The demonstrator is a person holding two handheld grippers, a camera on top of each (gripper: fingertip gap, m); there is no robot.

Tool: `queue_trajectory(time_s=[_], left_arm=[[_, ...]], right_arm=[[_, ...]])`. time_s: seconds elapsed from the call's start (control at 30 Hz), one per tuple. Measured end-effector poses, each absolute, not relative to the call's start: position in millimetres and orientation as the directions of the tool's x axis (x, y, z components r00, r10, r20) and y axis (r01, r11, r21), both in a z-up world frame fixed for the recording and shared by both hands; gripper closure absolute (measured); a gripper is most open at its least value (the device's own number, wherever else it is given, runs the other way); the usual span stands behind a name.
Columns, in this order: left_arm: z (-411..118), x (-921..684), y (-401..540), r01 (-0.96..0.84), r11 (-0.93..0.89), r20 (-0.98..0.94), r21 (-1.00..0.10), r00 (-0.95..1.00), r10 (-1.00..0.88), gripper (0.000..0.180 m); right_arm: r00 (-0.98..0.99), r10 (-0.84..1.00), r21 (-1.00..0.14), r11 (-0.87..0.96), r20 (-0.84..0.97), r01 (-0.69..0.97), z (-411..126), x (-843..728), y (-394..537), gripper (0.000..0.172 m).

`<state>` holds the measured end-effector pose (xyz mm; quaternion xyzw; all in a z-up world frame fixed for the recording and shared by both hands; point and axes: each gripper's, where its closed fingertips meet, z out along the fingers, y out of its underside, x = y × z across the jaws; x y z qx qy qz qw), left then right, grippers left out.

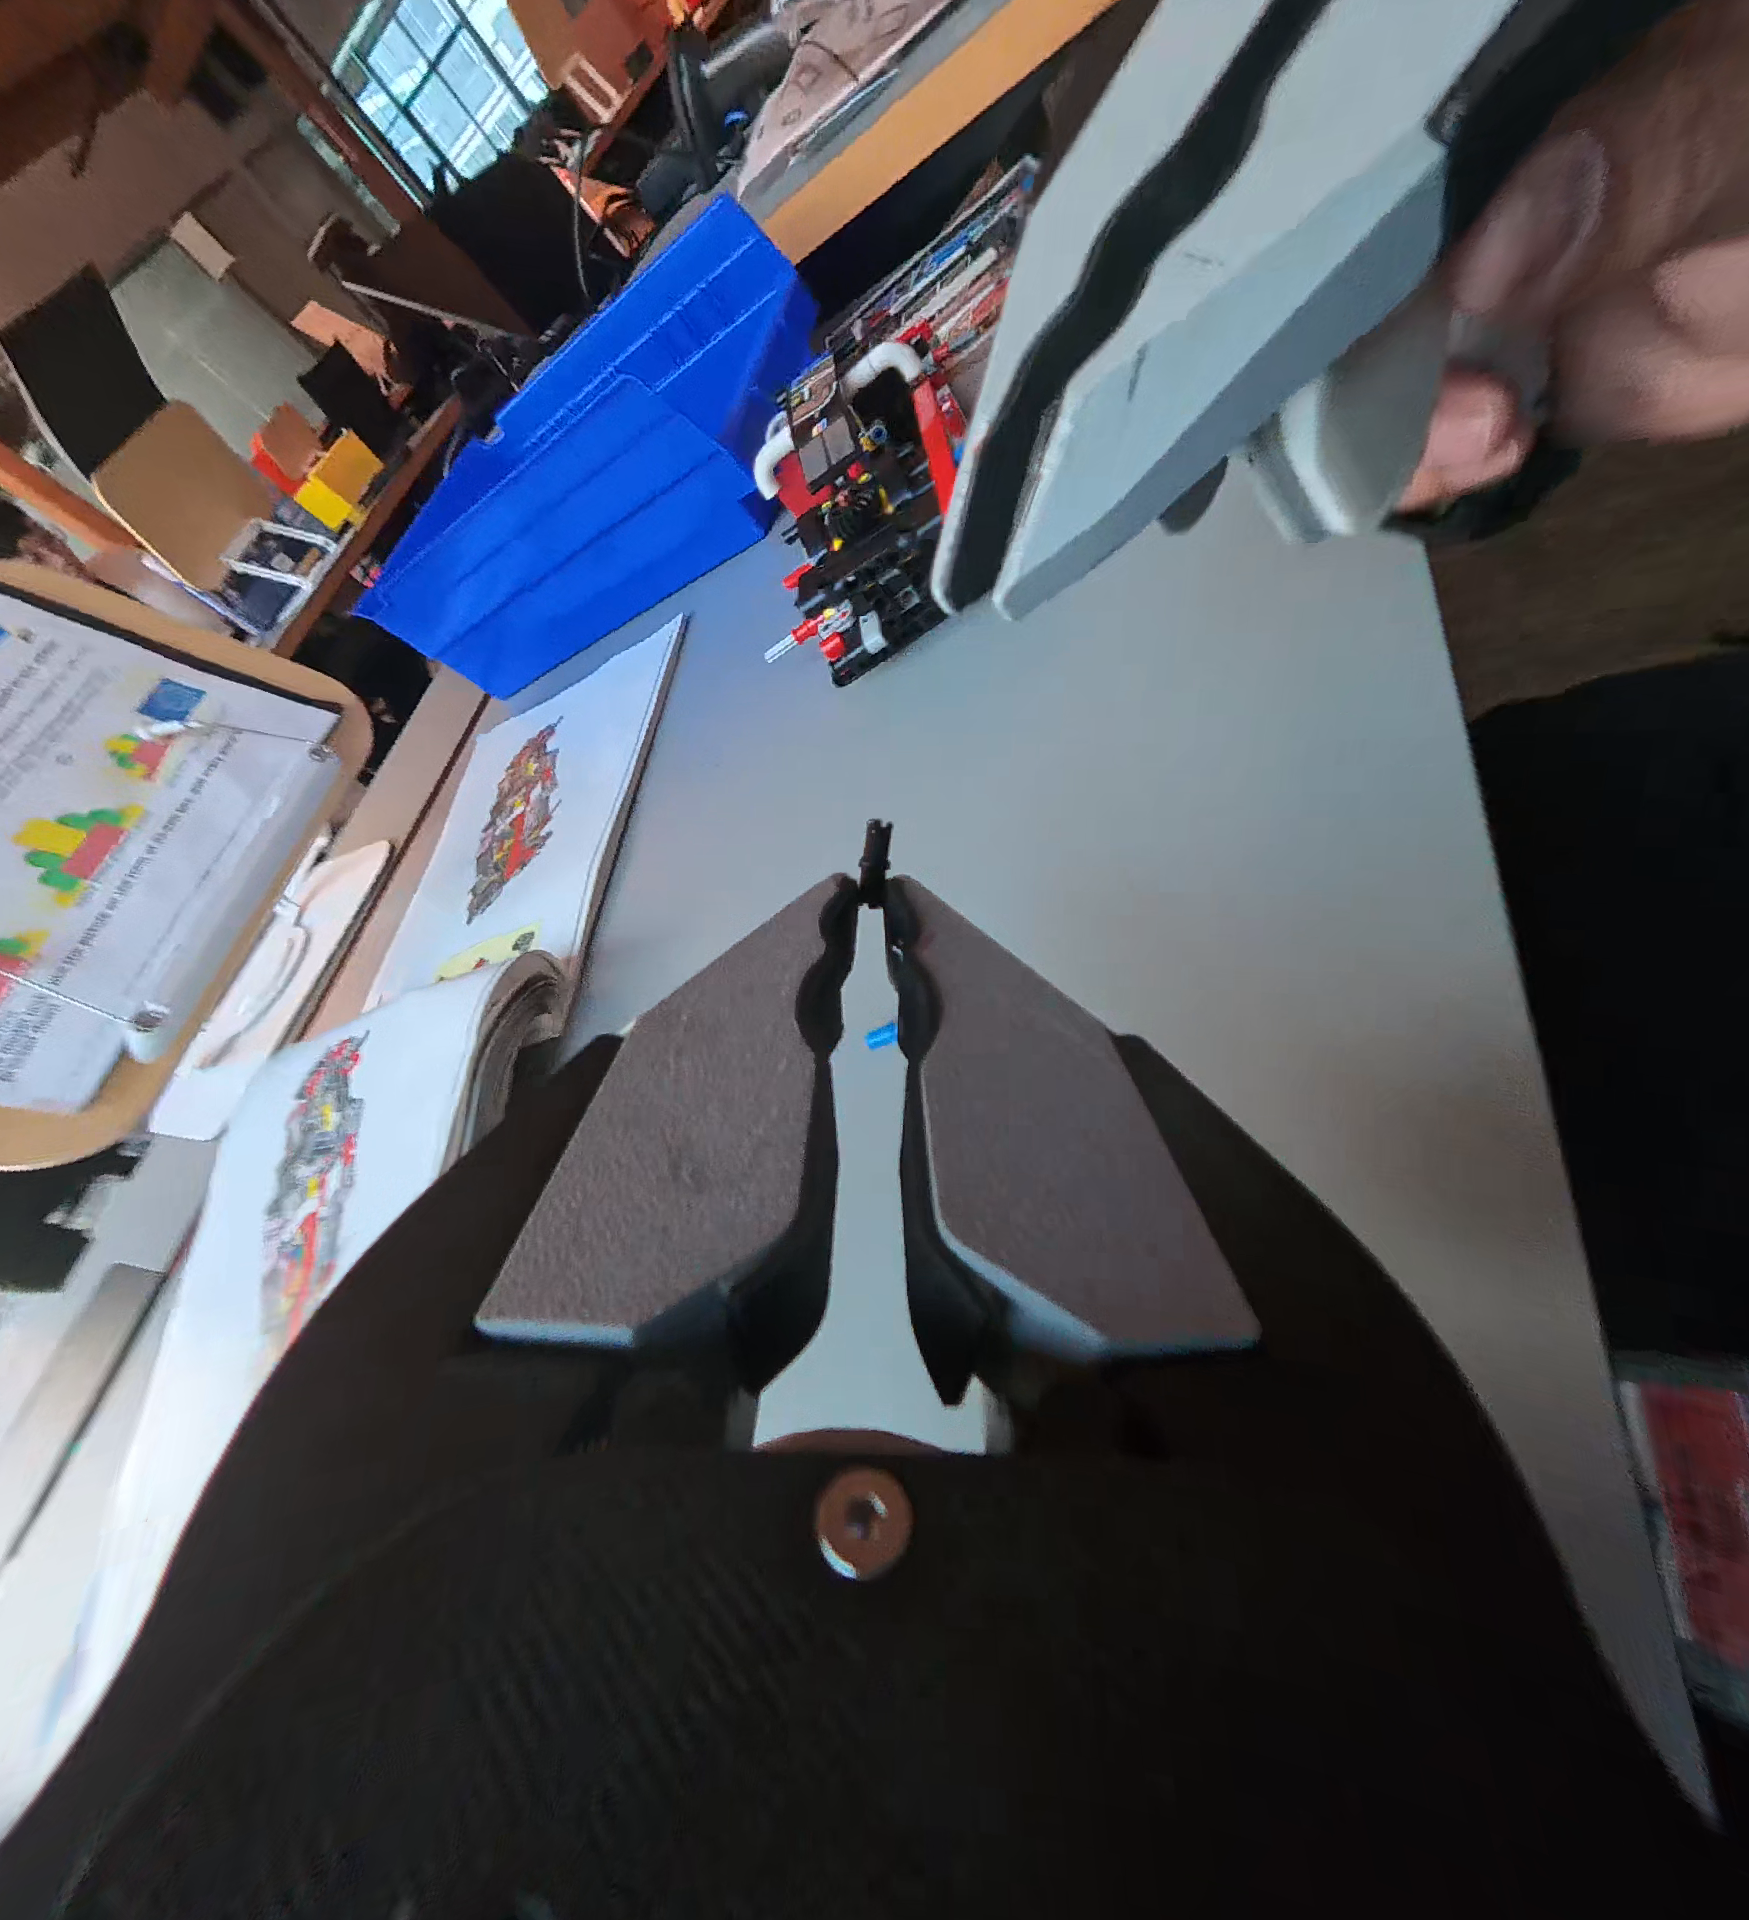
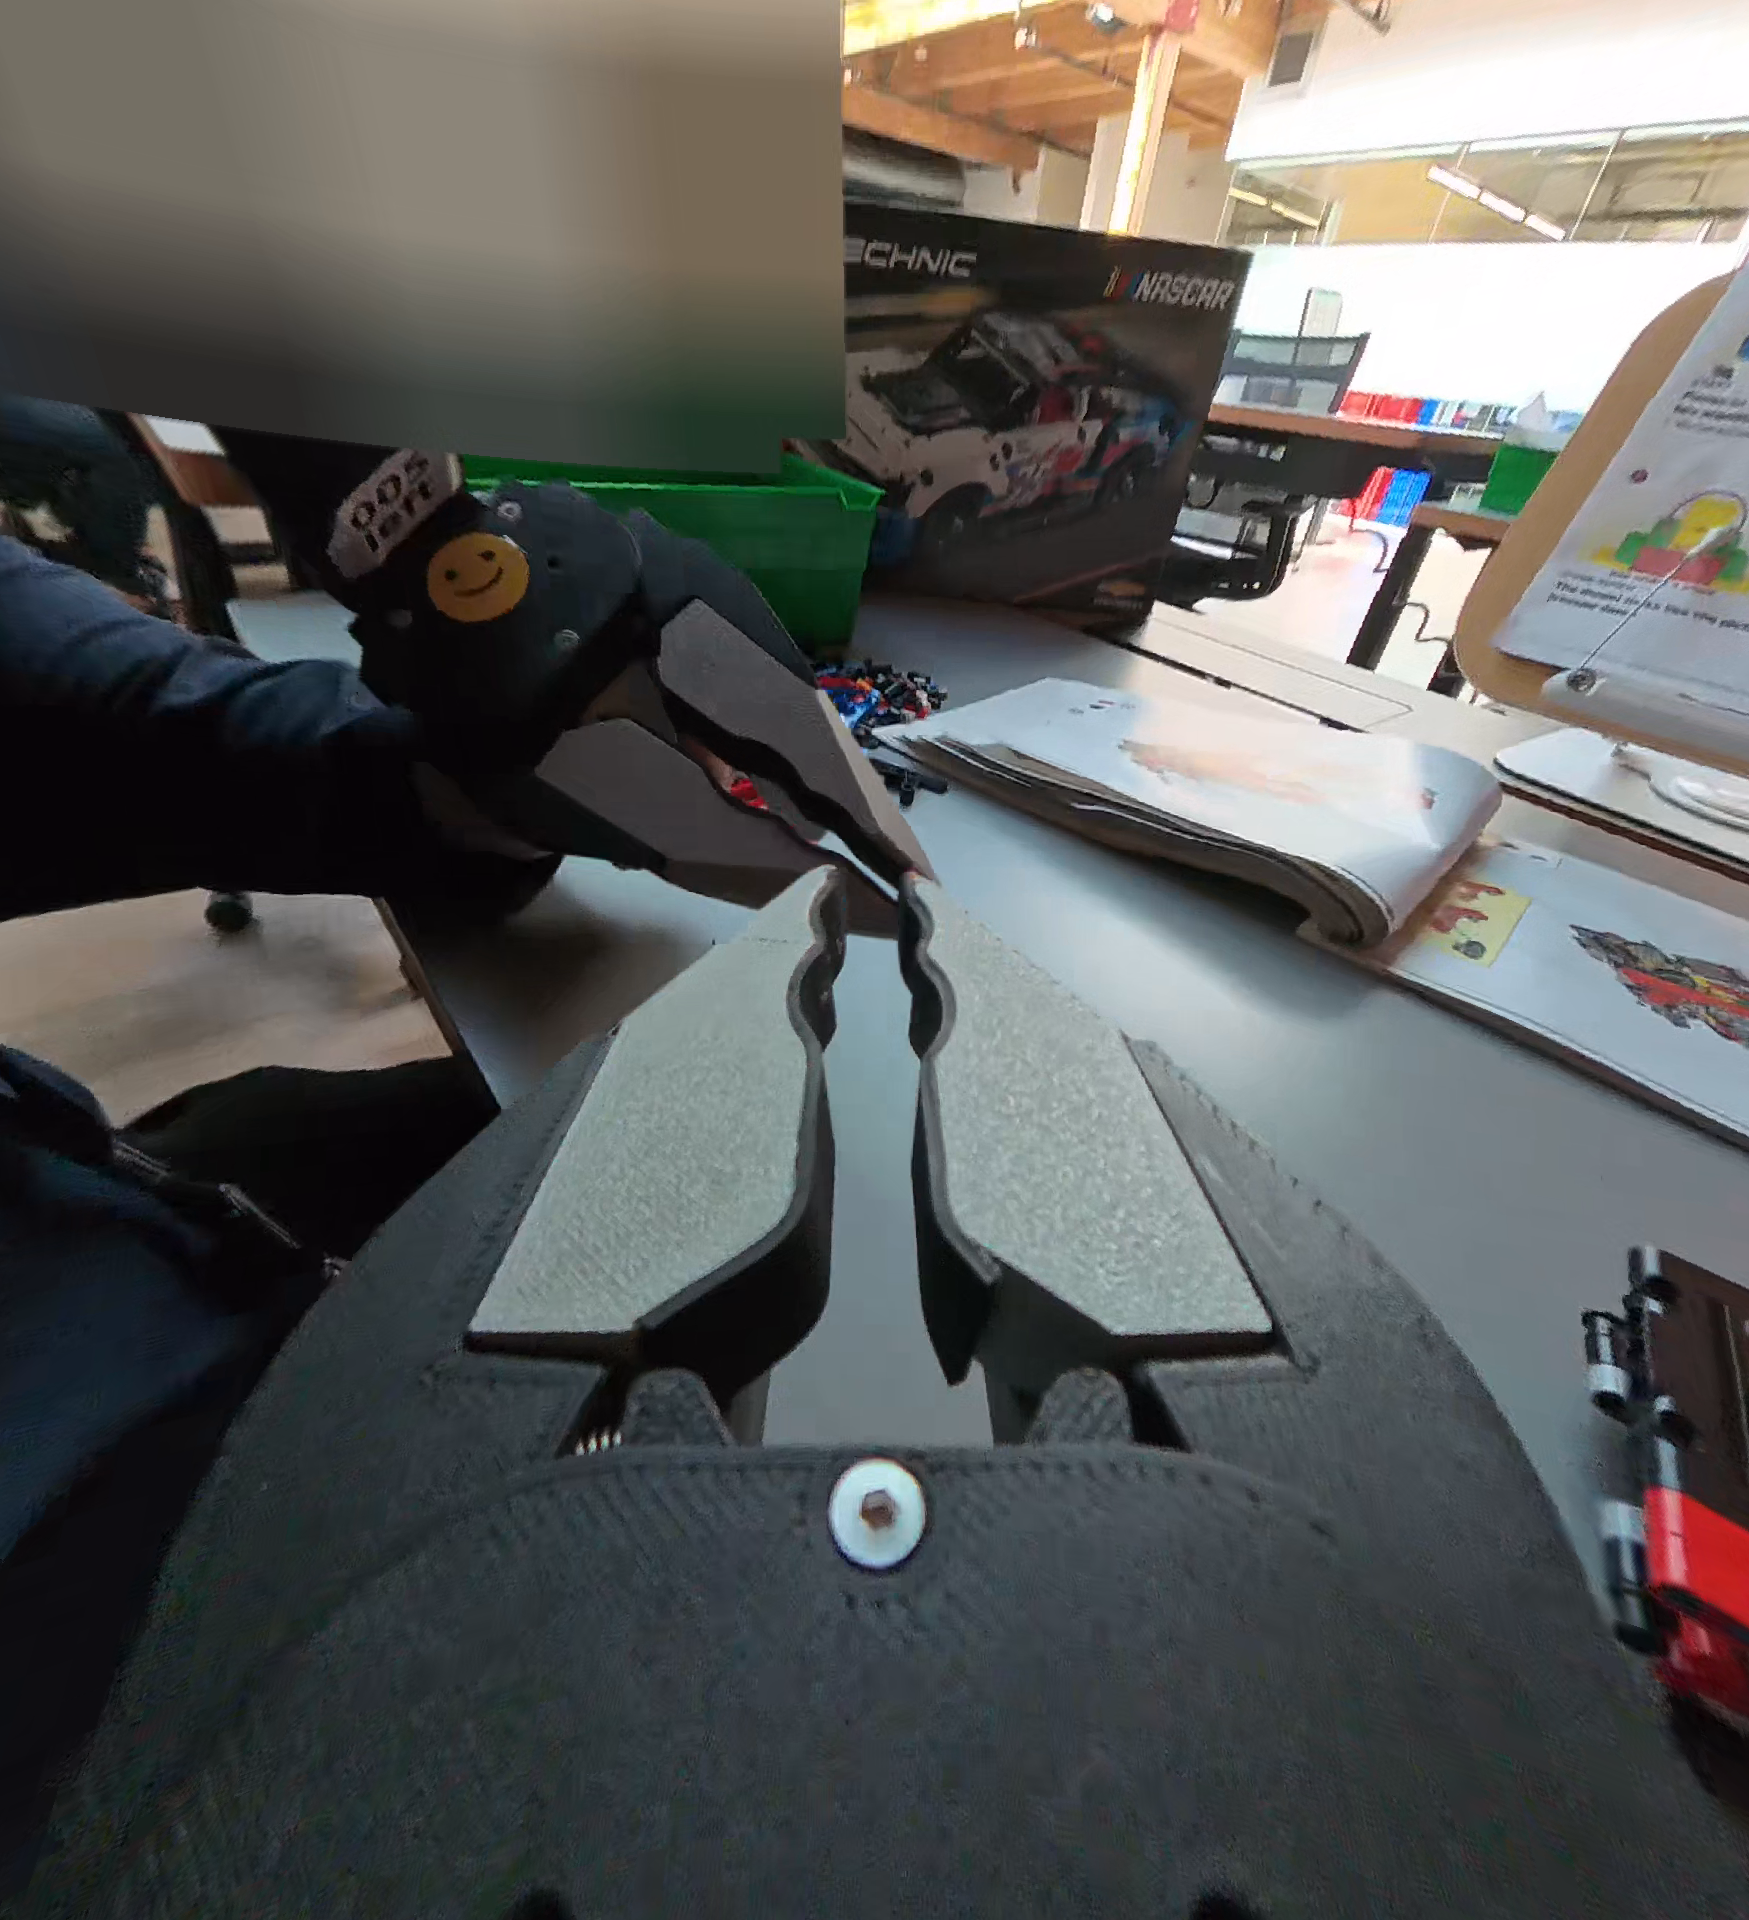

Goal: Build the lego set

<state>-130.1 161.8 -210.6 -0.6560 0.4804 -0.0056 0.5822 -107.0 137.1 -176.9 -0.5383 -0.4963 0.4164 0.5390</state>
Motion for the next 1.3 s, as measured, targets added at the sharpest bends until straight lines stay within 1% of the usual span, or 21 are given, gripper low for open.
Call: queue_trajectory(time_s=[0.07, 0.13, 0.2, 0.3, 0.4, 0.53, 0.63, 0.7, 0.8, 0.93, 1.03, 1.13, 1.3], left_arm=[[-210.5, -129.5, 161.9, -0.609, 0.128, -0.529, -0.783, 0.542, -0.653, 0.178], [-207.7, -133.3, 162.5, -0.635, 0.153, -0.57, -0.757, 0.528, -0.63, 0.178], [-199.8, -132.1, 164.4, -0.626, 0.176, -0.582, -0.76, 0.534, -0.613, 0.178], [-194.9, -118.4, 163.4, -0.54, 0.151, -0.485, -0.828, 0.557, -0.674, 0.178], [-203.6, -109.6, 160.0, -0.518, 0.107, -0.423, -0.849, 0.542, -0.727, 0.178], [-213.5, -102.7, 152.9, -0.502, 0.084, -0.376, -0.861, 0.516, -0.77, 0.178], [-215.4, -105.8, 151.6, -0.523, 0.106, -0.406, -0.846, 0.502, -0.763, 0.178], [-215.7, -111.4, 151.5, -0.528, 0.116, -0.418, -0.841, 0.5, -0.758, 0.178], [-217.7, -119.5, 152.7, -0.531, 0.1, -0.407, -0.841, 0.501, -0.764, 0.178], [-219.3, -123.5, 156.2, -0.522, 0.074, -0.378, -0.85, 0.506, -0.775, 0.178], [-218.5, -124.2, 156.8, -0.504, 0.051, -0.347, -0.862, 0.514, -0.785, 0.178], [-218.5, -126.9, 159.9, -0.506, 0.049, -0.35, -0.861, 0.521, -0.779, 0.178], [-221.6, -134.2, 171.9, -0.476, -0.001, -0.302, -0.879, 0.56, -0.771, 0.178]], right_arm=[[0.169, 0.98, -0.993, 0.092, 0.104, 0.072, -183.2, -105.5, 132.4, 0.166], [0.232, 0.963, -0.988, 0.114, 0.136, 0.106, -192.1, -94.7, 140.6, 0.166], [0.265, 0.956, -0.991, 0.108, 0.124, 0.074, -188.0, -83.8, 144.9, 0.166], [0.294, 0.951, -0.994, 0.083, 0.1, 0.071, -190.4, -75.1, 148.2, 0.165], [0.322, 0.937, -0.989, 0.11, 0.136, 0.096, -192.7, -67.6, 152.7, 0.166], [0.313, 0.947, -0.997, 0.059, 0.072, 0.054, -191.4, -60.2, 160.0, 0.165], [0.356, 0.934, -0.999, 0.023, 0.033, 0.032, -190.1, -53.7, 173.5, 0.164], [0.321, 0.947, -0.999, -0.028, -0.019, 0.023, -190.8, -56.9, 173.9, 0.163], [0.204, 0.976, -0.99, -0.095, -0.073, 0.104, -198.8, -73.1, 164.5, 0.162], [0.12, 0.992, -0.972, -0.074, -0.048, 0.221, -205.1, -94.6, 158.3, 0.159], [0.07, 0.997, -0.969, -0.037, -0.02, 0.246, -204.9, -110.0, 160.2, 0.159], [0.0, 0.999, -0.953, -0.041, -0.043, 0.3, -214.0, -124.1, 159.8, 0.158], [-0.073, 0.99, -0.96, -0.101, -0.124, 0.26, -207.4, -132.8, 164.0, 0.164]])
